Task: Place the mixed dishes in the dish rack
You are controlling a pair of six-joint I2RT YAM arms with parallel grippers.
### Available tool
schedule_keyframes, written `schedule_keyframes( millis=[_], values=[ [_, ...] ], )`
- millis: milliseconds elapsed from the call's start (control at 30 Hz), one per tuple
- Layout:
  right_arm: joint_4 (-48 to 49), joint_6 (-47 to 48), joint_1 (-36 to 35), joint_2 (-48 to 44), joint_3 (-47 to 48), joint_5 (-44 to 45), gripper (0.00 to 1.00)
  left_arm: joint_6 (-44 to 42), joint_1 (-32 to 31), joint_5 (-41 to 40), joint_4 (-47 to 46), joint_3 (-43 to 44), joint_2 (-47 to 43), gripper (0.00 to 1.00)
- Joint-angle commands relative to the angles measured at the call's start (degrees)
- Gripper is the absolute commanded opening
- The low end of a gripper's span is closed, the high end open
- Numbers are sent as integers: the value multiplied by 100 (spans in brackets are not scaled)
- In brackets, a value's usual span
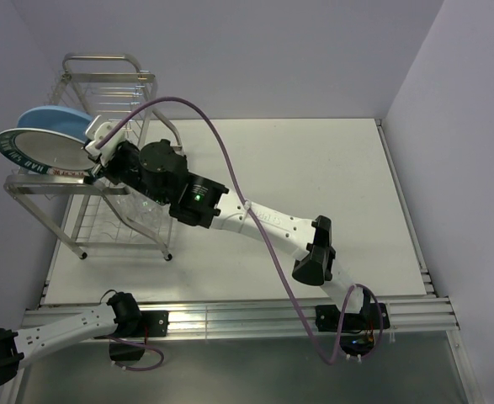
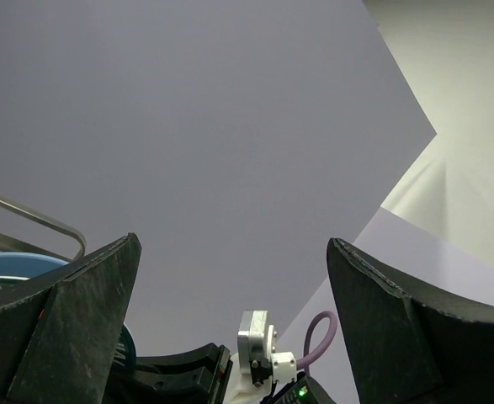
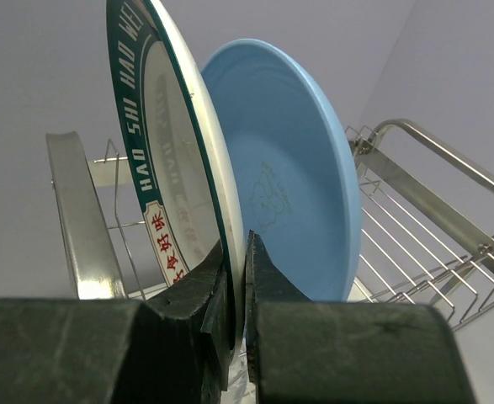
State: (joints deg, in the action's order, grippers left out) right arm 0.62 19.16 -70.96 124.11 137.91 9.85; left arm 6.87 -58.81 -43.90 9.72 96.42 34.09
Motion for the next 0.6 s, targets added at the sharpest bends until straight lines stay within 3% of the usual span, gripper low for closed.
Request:
schedule_keyframes(
  millis=[0, 567],
  values=[
    [632, 132, 12, -89, -44, 184, 1, -46, -26, -66, 22, 8, -51, 99],
    [658, 273, -6, -397, -642, 404, 0, -55, -34, -110, -22, -106, -86, 99]
  ],
)
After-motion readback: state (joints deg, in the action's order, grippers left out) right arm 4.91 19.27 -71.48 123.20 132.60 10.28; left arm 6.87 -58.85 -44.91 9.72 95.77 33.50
